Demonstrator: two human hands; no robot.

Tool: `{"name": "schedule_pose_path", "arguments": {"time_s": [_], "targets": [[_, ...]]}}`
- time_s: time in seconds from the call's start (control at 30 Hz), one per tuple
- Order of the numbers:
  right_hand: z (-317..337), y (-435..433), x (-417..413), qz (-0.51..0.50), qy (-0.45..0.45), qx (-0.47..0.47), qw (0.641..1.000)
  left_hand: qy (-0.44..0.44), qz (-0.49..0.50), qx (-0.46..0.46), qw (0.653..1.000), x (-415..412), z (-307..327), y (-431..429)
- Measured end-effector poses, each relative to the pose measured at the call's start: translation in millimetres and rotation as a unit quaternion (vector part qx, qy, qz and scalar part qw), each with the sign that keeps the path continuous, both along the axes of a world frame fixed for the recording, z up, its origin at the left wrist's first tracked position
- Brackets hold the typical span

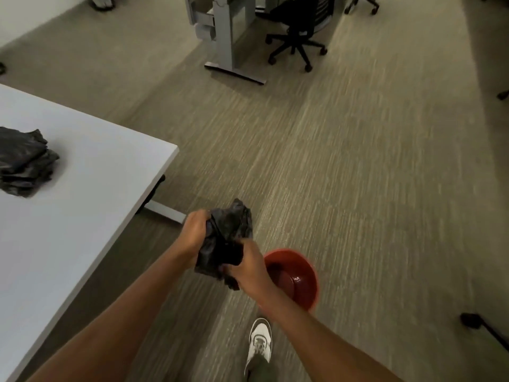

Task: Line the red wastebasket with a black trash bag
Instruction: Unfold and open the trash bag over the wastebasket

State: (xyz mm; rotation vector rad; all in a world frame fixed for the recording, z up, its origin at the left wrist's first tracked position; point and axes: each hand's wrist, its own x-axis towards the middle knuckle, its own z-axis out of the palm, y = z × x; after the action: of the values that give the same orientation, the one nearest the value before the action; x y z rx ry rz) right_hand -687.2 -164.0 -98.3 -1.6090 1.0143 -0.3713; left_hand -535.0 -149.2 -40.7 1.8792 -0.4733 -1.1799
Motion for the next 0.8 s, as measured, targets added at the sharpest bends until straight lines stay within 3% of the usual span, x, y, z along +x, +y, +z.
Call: {"name": "schedule_pose_path", "arguments": {"time_s": [0.1,0.27,0.4,0.53,0.6,0.67,0.73,0.8], "targets": [[-26,-10,-15,-0.03,0.06,-0.061,0.996,0.057,-0.022,0.005,0.998,-8,5,-1],[-43,-37,-33,-0.137,0.049,0.014,0.989,0.039,-0.084,0.029,0.995,6,-9,-8],[-59,-61,-38,-0.196,0.048,0.043,0.978,-0.112,-0.198,0.051,0.972,24,-35,-22],[-63,-85,-45,-0.106,0.113,0.013,0.988,-0.34,-0.336,0.094,0.874,48,-64,-30],[-64,-96,-51,-0.039,0.17,-0.007,0.985,-0.407,-0.361,0.106,0.832,58,-76,-29],[-64,-102,-55,-0.043,0.192,0.021,0.98,-0.462,-0.364,0.105,0.802,65,-90,-24],[-63,-103,-55,-0.115,0.158,0.129,0.972,-0.493,-0.338,0.107,0.795,69,-106,-15],[-62,-103,-49,-0.18,0.126,0.231,0.948,-0.482,-0.275,0.111,0.825,68,-118,-6]]}}
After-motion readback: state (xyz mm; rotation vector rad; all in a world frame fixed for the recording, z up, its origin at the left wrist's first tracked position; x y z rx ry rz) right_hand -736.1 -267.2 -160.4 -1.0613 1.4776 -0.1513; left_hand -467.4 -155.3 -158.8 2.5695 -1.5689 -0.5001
